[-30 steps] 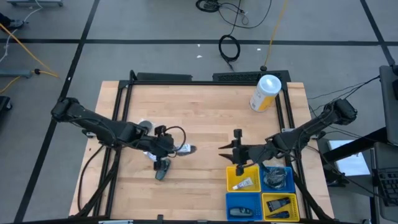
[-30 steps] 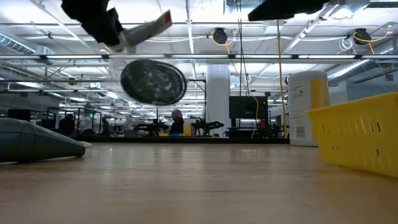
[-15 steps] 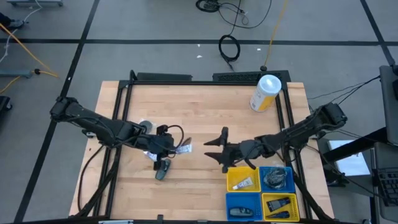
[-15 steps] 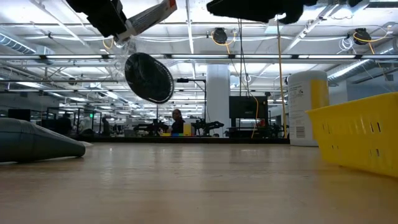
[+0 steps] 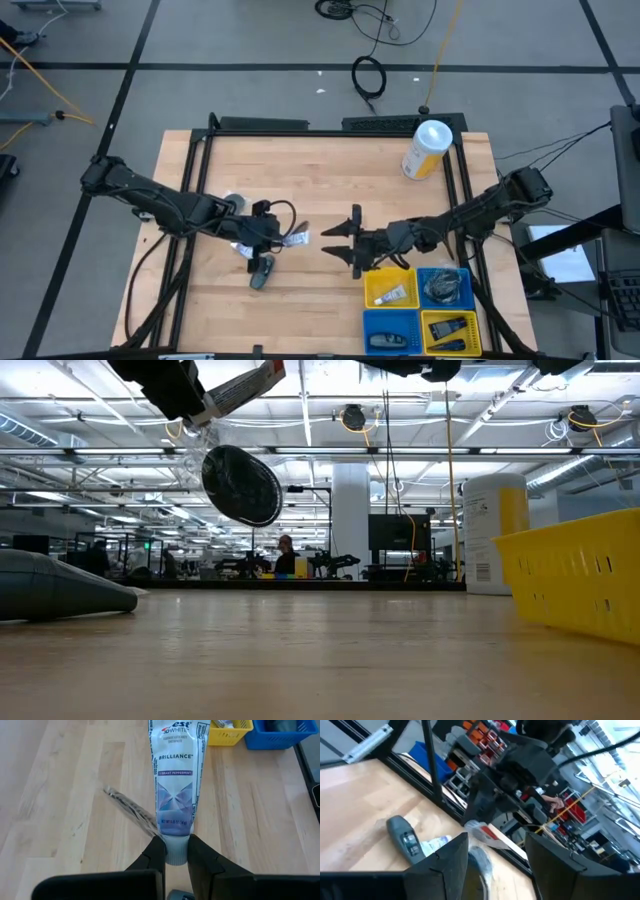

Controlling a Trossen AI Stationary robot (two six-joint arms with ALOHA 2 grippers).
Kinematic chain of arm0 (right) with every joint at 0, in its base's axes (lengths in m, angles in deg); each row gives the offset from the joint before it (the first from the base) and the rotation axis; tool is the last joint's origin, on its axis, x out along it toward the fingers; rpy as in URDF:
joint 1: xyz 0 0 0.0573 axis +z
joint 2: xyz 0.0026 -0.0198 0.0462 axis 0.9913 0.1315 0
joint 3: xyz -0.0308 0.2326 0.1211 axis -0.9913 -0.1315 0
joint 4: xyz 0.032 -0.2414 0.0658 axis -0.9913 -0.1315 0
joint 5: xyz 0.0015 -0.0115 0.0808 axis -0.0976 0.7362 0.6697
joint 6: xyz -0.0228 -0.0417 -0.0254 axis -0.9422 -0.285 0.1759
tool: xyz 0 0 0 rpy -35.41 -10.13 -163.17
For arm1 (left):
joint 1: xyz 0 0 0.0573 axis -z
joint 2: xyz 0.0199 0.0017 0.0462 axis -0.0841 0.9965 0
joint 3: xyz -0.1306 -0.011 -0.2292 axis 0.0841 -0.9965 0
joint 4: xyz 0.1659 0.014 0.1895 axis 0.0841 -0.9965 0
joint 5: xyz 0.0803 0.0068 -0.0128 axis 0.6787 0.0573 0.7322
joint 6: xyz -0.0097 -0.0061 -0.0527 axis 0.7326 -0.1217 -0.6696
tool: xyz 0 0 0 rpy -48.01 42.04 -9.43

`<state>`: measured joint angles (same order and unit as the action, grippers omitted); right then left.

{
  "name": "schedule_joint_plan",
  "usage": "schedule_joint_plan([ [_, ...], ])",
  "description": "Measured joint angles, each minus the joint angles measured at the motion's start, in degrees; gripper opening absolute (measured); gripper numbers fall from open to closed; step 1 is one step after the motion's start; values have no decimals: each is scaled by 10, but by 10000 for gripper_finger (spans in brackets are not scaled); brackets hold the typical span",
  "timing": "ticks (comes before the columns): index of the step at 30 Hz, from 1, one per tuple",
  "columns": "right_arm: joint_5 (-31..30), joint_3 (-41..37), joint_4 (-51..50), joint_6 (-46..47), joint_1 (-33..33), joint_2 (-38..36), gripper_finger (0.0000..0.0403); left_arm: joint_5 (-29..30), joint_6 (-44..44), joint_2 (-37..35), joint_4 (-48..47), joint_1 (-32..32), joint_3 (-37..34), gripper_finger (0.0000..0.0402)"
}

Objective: Pick & Place Travel size toiletries
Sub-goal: Put the white toothpaste into the top yellow bin

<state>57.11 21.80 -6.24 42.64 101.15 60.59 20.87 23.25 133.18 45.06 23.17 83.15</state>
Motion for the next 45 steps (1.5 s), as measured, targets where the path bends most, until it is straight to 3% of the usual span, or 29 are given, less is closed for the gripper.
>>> schedule_joint_plan([
  [17,33,23,-32,-4,-31,10,183,-28,-2,0,1,-26,0,37],
  [20,62,28,-15,-8,-42,32,183,-29,-1,0,1,-29,0,37],
  [31,25,106,-41,-56,-47,111,179,-47,0,0,1,-30,-1,37],
  [35,11,110,-45,-64,-48,115,147,-53,-1,0,0,-30,-1,37],
  [43,-21,111,-93,-60,-43,108,18,-55,-1,0,-5,-30,-1,37],
  [45,-23,111,-94,-62,-40,109,8,-55,-1,0,-5,-30,-1,37],
])
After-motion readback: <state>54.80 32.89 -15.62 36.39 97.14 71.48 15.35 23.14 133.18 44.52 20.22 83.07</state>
